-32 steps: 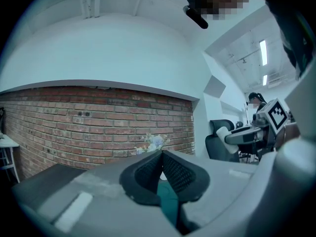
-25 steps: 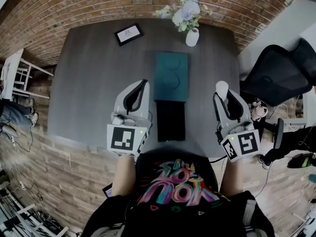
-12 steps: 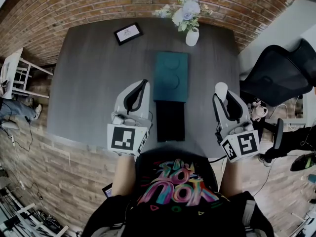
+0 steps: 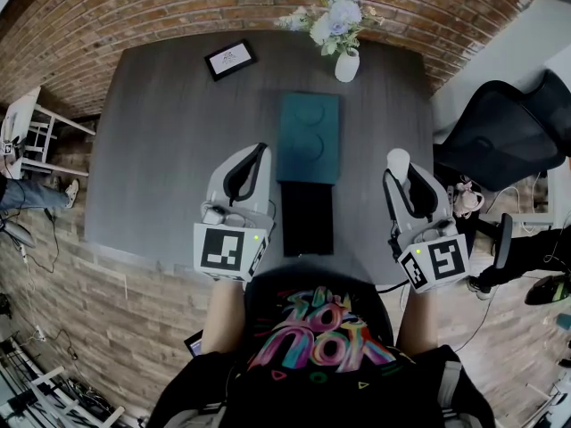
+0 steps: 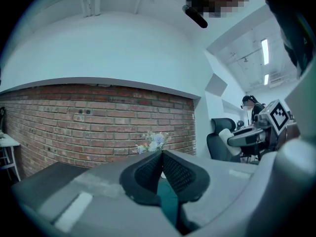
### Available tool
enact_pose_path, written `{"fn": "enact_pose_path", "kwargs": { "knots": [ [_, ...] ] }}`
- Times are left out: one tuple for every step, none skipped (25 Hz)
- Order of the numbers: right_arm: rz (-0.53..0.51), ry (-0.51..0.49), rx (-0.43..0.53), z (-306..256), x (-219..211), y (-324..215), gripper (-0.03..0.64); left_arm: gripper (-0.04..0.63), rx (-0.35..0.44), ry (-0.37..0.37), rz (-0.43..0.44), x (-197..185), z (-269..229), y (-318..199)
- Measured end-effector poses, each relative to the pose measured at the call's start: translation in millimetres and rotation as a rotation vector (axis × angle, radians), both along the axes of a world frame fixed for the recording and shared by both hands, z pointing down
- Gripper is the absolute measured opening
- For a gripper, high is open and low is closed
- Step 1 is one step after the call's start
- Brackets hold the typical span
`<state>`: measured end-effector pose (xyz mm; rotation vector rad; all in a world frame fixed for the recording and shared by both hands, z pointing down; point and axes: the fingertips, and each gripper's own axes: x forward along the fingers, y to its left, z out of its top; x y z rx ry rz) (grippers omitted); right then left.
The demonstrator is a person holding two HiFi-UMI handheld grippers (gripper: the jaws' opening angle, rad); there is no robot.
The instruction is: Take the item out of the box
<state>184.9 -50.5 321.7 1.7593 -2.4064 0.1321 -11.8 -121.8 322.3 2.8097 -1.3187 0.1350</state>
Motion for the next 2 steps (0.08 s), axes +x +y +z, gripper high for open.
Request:
{"fn": "enact_pose_path", "kwargs": {
  "knots": [
    [0.001, 0.000, 0.001, -0.4, 0.5, -0.2, 0.126, 0.000, -0.004, 0.001, -0.003, -0.2, 0.3, -0.4],
    [0.001, 0.000, 0.002, -0.8, 0.9, -0.4, 0.126, 0.000, -0.007, 0.001, -0.005, -0.4, 0.7, -0.9]
  ]
}}
